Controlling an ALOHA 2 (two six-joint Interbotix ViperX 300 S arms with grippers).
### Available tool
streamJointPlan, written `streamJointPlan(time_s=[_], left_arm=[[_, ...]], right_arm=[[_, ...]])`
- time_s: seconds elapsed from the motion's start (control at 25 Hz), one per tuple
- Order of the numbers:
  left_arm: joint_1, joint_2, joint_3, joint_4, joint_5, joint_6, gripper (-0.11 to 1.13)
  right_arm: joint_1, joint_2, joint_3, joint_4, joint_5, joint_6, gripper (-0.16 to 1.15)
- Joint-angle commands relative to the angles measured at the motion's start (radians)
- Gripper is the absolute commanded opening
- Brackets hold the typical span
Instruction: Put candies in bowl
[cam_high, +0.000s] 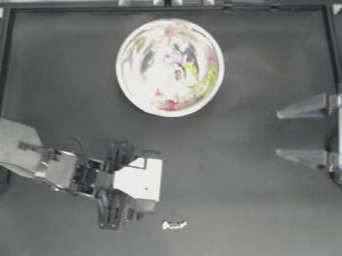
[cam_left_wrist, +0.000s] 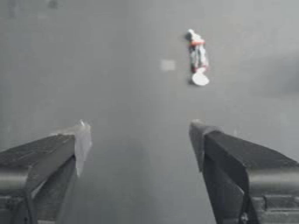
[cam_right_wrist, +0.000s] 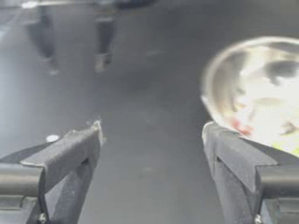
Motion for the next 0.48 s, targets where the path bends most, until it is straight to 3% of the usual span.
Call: streamJointPlan(time_s=[0.04, 0.48], left_arm=[[-0.008, 0.020, -0.048, 0.002, -0.018, -0.006, 0.98], [-0.040, 0.160, -0.147, -0.005, -0.012, -0.021, 0.98]], right_arm=[[0.002, -0.017, 0.006, -0.012, 0.049, 0.002, 0.98], [0.002, -0.025, 0.026, 0.000, 0.078, 0.003, 0.98]])
